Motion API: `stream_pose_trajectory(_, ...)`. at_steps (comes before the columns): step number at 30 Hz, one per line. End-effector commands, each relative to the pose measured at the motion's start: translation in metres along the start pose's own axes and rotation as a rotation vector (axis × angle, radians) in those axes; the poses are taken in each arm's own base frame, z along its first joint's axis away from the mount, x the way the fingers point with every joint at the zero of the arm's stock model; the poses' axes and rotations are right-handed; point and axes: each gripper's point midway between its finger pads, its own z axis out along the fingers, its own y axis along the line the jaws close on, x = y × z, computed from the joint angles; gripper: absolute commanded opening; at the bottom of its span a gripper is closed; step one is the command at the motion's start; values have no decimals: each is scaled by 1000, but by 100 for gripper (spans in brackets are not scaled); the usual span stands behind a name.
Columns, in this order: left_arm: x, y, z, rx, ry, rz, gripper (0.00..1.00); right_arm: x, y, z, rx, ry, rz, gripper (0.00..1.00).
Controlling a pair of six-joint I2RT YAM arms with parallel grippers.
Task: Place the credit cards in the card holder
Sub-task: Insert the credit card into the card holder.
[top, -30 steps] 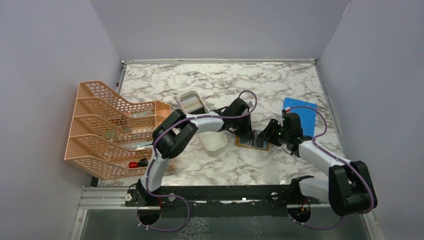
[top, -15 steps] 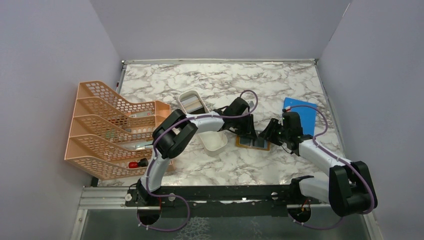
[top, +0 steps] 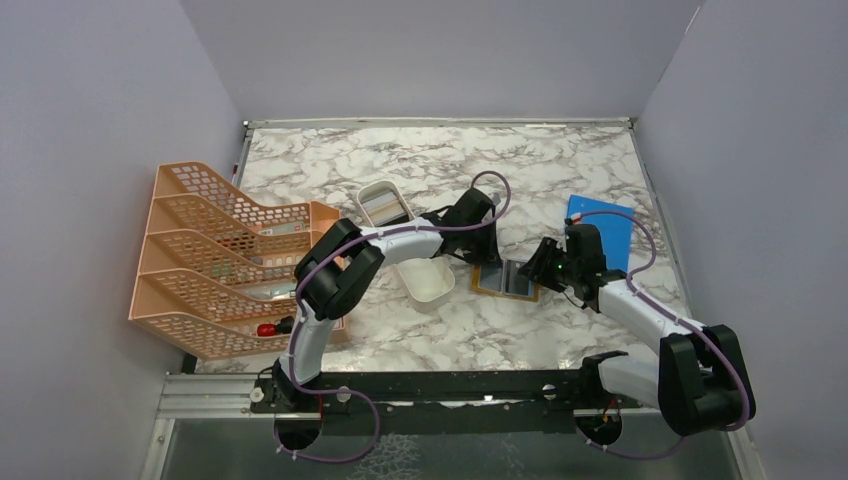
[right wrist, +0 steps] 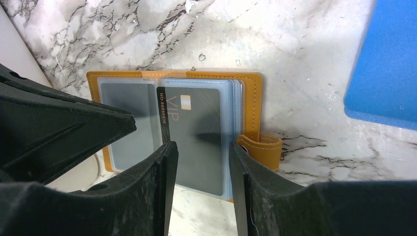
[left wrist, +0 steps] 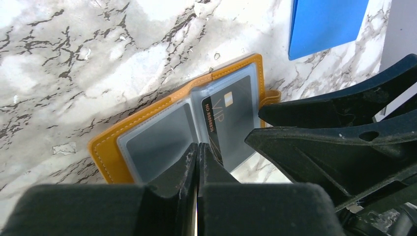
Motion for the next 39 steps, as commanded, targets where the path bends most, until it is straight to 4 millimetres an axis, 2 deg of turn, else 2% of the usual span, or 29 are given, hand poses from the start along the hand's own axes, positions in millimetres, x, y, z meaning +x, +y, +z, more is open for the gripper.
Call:
stream_pose_trajectory(1,-7,-2,-9,-18,-30,36,3,-5,7,1,-29,-7,-11,47)
stream_pose_trajectory(7,6,10,3,-24,15,26,1,-1,8,5,-43,8,-8,47)
stream_pose_trajectory(11,10,13,7,-19,26,24,1,-1,17,4,-96,7,-17,47)
stream_pose_trajectory(17,12,15,9,-19,33,26,1,-2,34,-1,-188,8,-14,47)
stream_pose_trajectory(32,14,14,11,-2,41,23,1,0,42,0,-229,21,6,47)
stream_pose_trajectory(39,14,14,10,-7,36,22,1,1,52,-4,-288,25,19,47)
